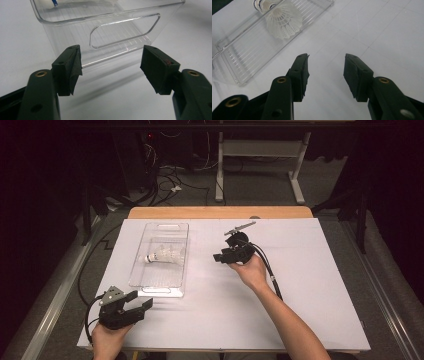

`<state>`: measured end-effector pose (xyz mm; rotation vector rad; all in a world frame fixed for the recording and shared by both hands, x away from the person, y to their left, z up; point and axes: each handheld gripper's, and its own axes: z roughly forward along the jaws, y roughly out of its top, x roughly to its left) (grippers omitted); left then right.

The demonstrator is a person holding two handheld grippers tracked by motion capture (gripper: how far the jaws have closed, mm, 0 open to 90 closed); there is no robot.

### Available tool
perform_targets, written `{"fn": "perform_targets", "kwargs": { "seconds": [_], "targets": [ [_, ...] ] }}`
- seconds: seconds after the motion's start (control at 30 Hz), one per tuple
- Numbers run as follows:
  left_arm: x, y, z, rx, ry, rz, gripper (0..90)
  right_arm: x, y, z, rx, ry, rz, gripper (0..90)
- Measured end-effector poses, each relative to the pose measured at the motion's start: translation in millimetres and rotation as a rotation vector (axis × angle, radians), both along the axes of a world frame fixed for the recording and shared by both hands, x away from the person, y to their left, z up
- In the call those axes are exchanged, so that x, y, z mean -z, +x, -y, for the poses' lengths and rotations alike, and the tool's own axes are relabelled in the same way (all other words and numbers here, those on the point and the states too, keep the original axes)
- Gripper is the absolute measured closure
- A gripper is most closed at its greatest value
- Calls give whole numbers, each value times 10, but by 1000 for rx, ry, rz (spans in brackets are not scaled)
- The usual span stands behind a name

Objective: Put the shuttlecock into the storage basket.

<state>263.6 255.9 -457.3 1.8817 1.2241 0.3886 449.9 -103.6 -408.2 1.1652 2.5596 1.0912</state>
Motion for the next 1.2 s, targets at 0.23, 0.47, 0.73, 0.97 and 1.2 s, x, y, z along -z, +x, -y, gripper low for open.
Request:
{"fn": "perform_targets", "kwargs": {
  "seconds": [0.23, 0.47, 0.73, 0.97, 1.2],
  "targets": [
    [0, 1, 0, 0, -1, 0, 339, 18, -7, 55, 9, 4, -1, 551],
    [0, 1, 0, 0, -1, -1, 338, 38, -21, 93, 11, 3, -2, 551],
    [0, 1, -1, 0, -3, -1, 338, 45, -33, 136, 16, 6, -2, 551],
    [-1, 1, -4, -1, -5, -3, 337, 52, -46, 174, 21, 7, -2, 551],
    [1, 3, -9, -3, -13, -5, 337, 52, -67, 214, 23, 7, -4, 551]
  ]
}}
